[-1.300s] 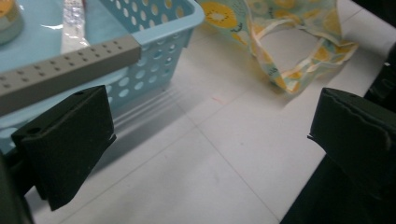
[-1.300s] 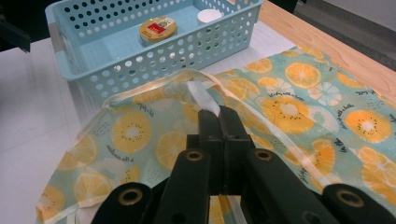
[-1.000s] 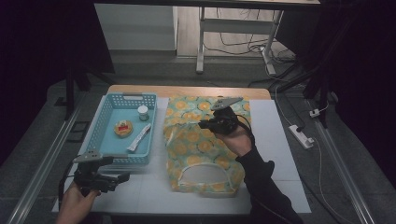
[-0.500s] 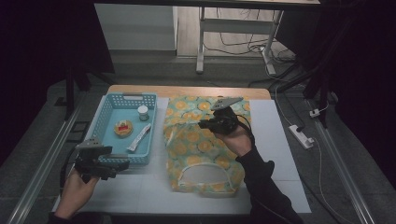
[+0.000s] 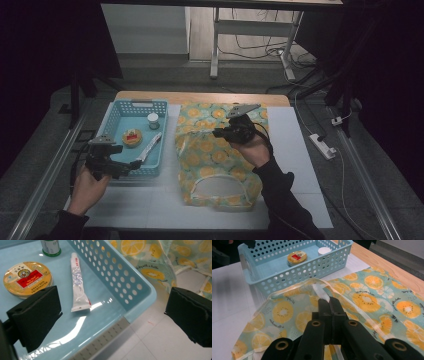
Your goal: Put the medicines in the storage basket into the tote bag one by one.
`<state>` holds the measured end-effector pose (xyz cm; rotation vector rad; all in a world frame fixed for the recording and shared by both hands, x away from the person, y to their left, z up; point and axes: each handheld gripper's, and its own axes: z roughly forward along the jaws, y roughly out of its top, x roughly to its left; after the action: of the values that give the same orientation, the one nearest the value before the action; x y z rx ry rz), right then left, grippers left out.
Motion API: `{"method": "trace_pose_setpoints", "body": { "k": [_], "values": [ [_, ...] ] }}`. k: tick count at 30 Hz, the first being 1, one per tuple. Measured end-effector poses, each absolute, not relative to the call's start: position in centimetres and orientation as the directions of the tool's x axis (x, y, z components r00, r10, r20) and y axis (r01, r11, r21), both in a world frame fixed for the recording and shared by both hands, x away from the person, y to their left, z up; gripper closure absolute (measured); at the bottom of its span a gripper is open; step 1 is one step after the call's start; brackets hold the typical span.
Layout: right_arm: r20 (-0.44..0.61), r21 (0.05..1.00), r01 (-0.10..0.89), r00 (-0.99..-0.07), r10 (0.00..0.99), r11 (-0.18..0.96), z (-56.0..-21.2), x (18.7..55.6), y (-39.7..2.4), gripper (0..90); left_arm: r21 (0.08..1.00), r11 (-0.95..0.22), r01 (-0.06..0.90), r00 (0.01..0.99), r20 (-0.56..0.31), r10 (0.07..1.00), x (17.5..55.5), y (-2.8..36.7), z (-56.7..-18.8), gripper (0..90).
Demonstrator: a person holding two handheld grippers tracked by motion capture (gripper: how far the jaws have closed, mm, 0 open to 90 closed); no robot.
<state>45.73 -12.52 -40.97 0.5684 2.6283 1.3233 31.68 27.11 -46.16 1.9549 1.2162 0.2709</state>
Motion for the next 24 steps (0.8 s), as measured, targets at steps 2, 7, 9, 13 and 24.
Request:
{"method": "trace_pose_setpoints", "body": {
  "k": [2,7,9,13,24],
  "values": [
    [0.038,0.796,0.267,-0.918,0.395,0.543,-41.0,45.7,-12.5,90.0,0.720,-0.211,0.661,0.512,-0.228,0.828,32.3,27.2,-46.2,0.1],
    [0.037,0.800,0.266,-0.917,0.398,0.538,-40.9,45.7,-12.6,90.0,0.714,-0.216,0.666,0.526,-0.244,0.814,33.6,27.3,-46.2,0.0],
    [0.037,0.802,0.266,-0.916,0.399,0.535,-40.8,45.8,-12.7,90.0,0.712,-0.218,0.668,0.522,-0.240,0.818,34.1,27.3,-46.2,0.0],
    [0.038,0.803,0.267,-0.915,0.401,0.533,-40.8,45.8,-12.7,90.0,0.707,-0.211,0.675,0.506,-0.235,0.830,35.4,27.3,-46.0,0.0],
    [0.033,0.803,0.263,-0.915,0.401,0.534,-40.8,45.8,-12.8,90.0,0.677,-0.233,0.698,0.482,-0.205,0.852,38.7,27.9,-46.2,0.0]
  ]
}}
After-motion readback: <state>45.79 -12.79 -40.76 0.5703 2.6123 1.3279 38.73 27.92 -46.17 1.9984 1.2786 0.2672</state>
